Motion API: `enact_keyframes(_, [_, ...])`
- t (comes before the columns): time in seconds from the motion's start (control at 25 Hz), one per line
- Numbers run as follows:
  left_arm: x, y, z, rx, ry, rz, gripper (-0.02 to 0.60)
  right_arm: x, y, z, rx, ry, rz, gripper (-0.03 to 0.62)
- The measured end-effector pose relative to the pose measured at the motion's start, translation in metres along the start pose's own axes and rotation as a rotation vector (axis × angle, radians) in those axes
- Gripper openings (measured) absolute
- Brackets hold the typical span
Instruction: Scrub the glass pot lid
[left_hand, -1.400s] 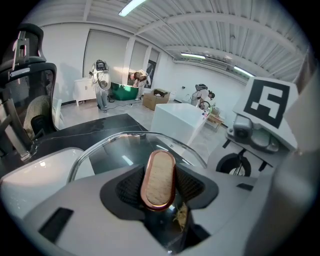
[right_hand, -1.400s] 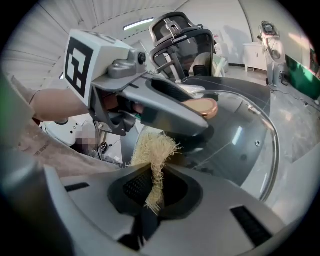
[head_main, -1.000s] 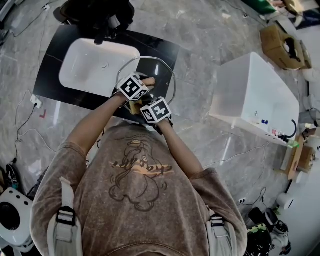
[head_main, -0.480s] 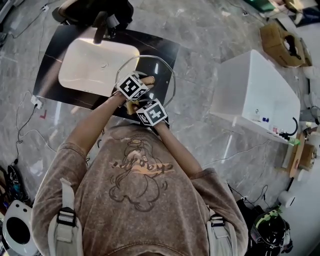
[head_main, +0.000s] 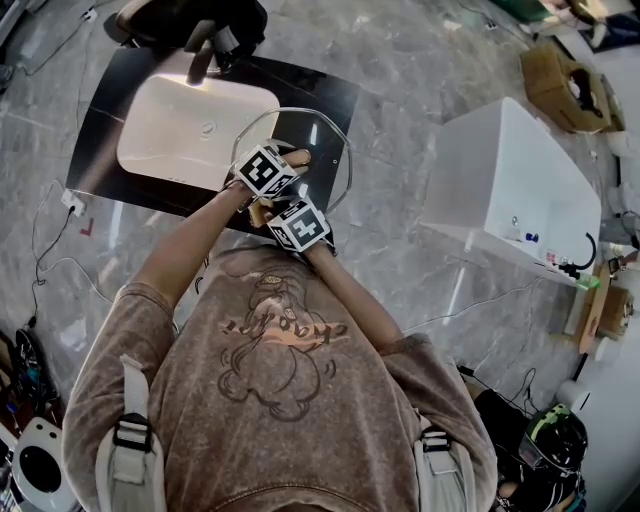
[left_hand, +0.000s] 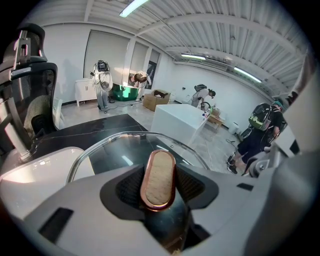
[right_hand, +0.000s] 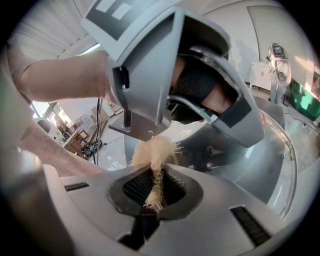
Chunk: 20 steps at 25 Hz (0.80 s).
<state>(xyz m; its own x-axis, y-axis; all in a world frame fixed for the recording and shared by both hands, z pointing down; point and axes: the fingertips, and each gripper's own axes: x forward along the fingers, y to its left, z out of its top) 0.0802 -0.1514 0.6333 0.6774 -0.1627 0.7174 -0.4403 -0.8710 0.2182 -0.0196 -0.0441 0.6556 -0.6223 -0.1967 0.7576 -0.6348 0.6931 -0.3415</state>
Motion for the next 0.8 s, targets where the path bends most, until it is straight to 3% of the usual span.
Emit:
enact_keyframes(0.48, [0.0,0.0,-0.001,0.009,-0.004,0.001,0.199,-0.012,0.001,-0.019,0.021,0.014,0.037,0.04])
enact_keyframes(0.8, [0.0,0.0,0.0,0.016,-0.012,0.002,0.199,-0.043,-0.026,-0.048,0.143,0.0,0.047,0.04])
